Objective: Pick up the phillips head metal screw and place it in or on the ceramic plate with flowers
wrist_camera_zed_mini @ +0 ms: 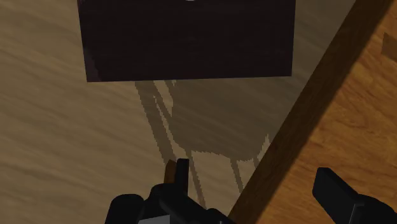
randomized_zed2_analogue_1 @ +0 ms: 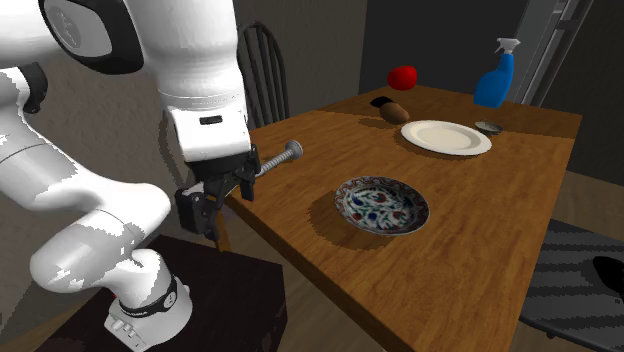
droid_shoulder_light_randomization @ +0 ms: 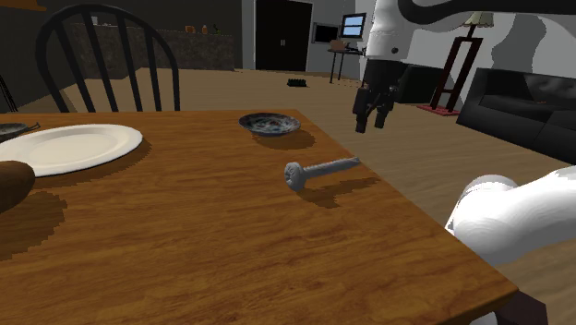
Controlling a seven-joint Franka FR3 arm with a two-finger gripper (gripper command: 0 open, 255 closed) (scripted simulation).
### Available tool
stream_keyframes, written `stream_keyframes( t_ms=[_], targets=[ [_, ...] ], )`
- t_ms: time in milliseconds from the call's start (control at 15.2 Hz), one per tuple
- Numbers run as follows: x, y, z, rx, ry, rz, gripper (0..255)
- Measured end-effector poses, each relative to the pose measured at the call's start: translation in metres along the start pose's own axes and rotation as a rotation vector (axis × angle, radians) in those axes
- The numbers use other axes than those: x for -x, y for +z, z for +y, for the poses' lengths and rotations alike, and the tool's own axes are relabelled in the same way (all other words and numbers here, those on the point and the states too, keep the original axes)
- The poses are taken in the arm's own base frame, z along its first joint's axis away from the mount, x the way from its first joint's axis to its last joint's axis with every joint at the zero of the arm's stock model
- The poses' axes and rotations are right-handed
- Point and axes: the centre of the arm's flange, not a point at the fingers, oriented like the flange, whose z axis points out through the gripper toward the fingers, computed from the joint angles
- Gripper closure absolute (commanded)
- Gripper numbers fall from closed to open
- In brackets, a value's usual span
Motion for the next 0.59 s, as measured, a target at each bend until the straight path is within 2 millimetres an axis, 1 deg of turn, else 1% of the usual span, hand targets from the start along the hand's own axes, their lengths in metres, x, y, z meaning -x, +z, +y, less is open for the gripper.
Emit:
stream_keyframes(
  t_ms=[66, 198, 264, 528, 594],
  targets=[
    [0.0, 0.0, 0.0, 0.0, 0.0, 0.0, 0],
    [0.001, -0.001, -0.015, 0.006, -0.057, 0.022, 0],
    [0.003, 0.002, -0.029, 0.01, -0.099, 0.038, 0],
    [0.015, 0.002, -0.081, 0.029, -0.283, 0.11, 0],
    [0.02, 0.003, -0.094, 0.034, -0.33, 0.129, 0]
  ],
)
